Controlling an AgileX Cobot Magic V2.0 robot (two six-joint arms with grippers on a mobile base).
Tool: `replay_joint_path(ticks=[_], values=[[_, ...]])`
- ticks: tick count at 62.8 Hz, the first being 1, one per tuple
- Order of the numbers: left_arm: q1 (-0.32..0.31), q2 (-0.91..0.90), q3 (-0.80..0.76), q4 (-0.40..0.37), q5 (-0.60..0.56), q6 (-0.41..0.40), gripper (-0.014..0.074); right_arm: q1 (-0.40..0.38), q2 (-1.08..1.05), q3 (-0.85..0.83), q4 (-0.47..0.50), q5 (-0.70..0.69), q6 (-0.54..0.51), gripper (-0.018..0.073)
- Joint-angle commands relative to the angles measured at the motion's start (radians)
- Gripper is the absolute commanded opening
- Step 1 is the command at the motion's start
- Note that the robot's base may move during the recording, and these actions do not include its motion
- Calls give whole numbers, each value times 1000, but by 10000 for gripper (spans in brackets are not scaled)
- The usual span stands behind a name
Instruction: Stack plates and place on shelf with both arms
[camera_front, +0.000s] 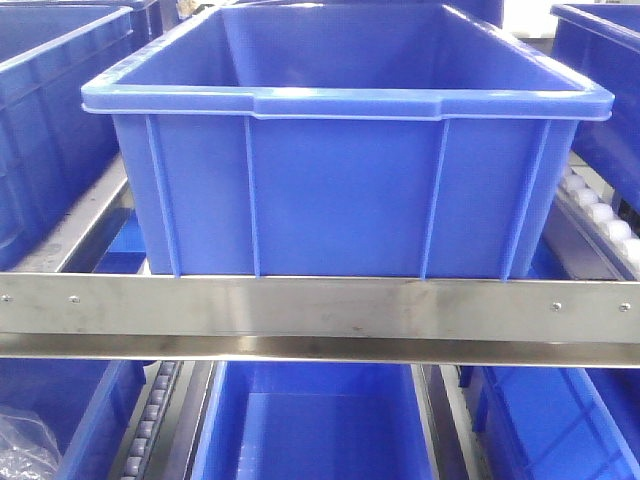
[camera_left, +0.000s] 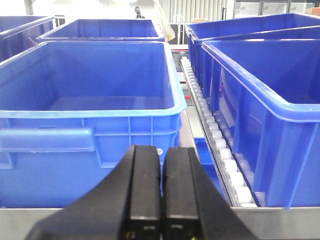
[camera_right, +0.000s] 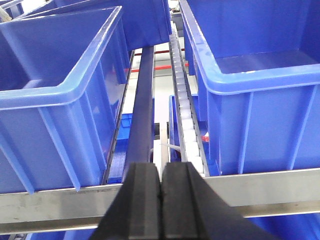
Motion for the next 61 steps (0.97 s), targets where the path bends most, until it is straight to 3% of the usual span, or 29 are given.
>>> replay_joint_path(ticks=[1,61], values=[[3,-20,22,-9,-91,-6,90,-8,-21,-15,-10,-96,-1,34],[3,-20,22,0,-81,-6,90,-8,-21,-15,-10,-96,-1,34]])
